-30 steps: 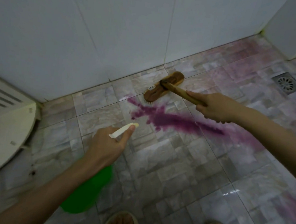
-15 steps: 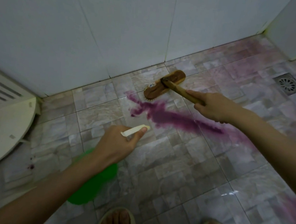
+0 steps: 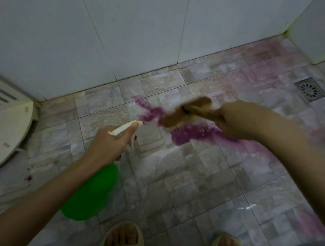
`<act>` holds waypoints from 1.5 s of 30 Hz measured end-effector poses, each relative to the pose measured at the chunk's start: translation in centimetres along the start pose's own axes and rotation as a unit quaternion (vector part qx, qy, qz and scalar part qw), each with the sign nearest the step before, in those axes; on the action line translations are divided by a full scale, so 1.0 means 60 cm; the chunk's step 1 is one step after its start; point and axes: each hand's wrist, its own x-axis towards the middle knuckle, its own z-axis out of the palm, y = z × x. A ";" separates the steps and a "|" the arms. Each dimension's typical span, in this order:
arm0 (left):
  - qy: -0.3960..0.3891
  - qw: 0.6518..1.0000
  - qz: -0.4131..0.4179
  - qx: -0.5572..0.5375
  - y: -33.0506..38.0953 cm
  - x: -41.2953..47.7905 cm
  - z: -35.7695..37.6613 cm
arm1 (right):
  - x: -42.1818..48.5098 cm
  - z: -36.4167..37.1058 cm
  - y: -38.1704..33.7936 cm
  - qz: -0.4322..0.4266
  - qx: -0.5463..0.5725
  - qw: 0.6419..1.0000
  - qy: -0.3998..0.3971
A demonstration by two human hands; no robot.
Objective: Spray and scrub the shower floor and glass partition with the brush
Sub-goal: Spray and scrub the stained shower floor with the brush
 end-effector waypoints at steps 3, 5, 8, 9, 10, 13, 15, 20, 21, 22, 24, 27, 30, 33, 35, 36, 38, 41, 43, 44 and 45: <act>0.026 1.000 0.001 -0.010 -0.011 0.003 -0.009 | 0.027 -0.007 0.003 -0.018 0.037 0.999 -0.003; 0.036 0.999 -0.010 -0.027 -0.018 0.007 -0.012 | 0.021 -0.031 0.000 -0.003 0.013 0.998 -0.064; 0.048 0.998 -0.008 -0.026 -0.019 0.007 -0.025 | 0.050 -0.010 -0.018 0.010 -0.024 1.000 -0.002; 0.049 0.998 -0.007 -0.030 -0.021 0.008 -0.029 | 0.065 -0.002 -0.027 0.008 -0.003 1.000 0.017; 0.047 0.998 -0.007 -0.035 -0.024 0.010 -0.032 | 0.075 -0.003 -0.035 -0.001 0.021 1.000 0.020; 0.056 0.997 -0.015 -0.054 -0.028 0.004 -0.039 | 0.079 -0.046 -0.045 -0.012 0.005 0.999 -0.032; 0.067 0.996 -0.028 -0.054 -0.026 -0.004 -0.043 | 0.075 -0.054 -0.055 0.013 -0.059 0.998 -0.035; 0.112 0.989 -0.074 -0.068 -0.030 -0.015 -0.058 | 0.135 -0.037 -0.089 -0.025 0.012 1.000 0.011; 0.120 0.987 -0.075 -0.070 -0.034 -0.017 -0.062 | 0.136 -0.055 -0.091 -0.015 -0.004 1.000 -0.005; 0.122 0.988 -0.073 -0.065 -0.037 -0.018 -0.065 | 0.129 -0.075 -0.094 0.009 -0.025 0.999 -0.023; 0.111 0.990 -0.072 -0.040 -0.042 -0.025 -0.072 | 0.116 -0.084 -0.095 0.036 -0.056 0.997 -0.036; 0.121 0.990 -0.061 -0.041 -0.051 -0.030 -0.091 | 0.128 -0.057 -0.117 -0.002 -0.036 0.999 0.004; 0.144 0.986 -0.056 -0.065 -0.056 -0.033 -0.098 | 0.144 -0.053 -0.112 -0.040 -0.007 0.999 0.026; 0.150 0.984 -0.067 -0.069 -0.061 -0.037 -0.102 | 0.135 -0.047 -0.122 -0.016 -0.062 0.998 0.027; 0.153 0.982 -0.065 -0.088 -0.063 -0.041 -0.109 | 0.136 -0.013 -0.141 -0.052 -0.034 0.995 0.078; 0.153 0.981 -0.066 -0.095 -0.065 -0.042 -0.112 | 0.141 -0.004 -0.144 -0.063 -0.006 0.994 0.089; 0.161 0.979 -0.065 -0.107 -0.067 -0.047 -0.117 | 0.150 -0.018 -0.138 -0.080 0.004 0.994 0.079; 0.172 0.978 -0.058 -0.101 -0.078 -0.053 -0.123 | 0.118 -0.058 -0.146 -0.064 -0.073 0.995 0.014; 0.178 0.977 -0.056 -0.099 -0.085 -0.061 -0.134 | 0.112 -0.037 -0.176 -0.104 -0.081 0.989 0.068; 0.182 0.977 -0.059 -0.095 -0.089 -0.063 -0.138 | 0.124 -0.020 -0.186 -0.112 -0.053 0.988 0.090; 0.186 0.976 -0.063 -0.090 -0.092 -0.065 -0.141 | 0.144 -0.006 -0.187 -0.118 -0.026 0.988 0.094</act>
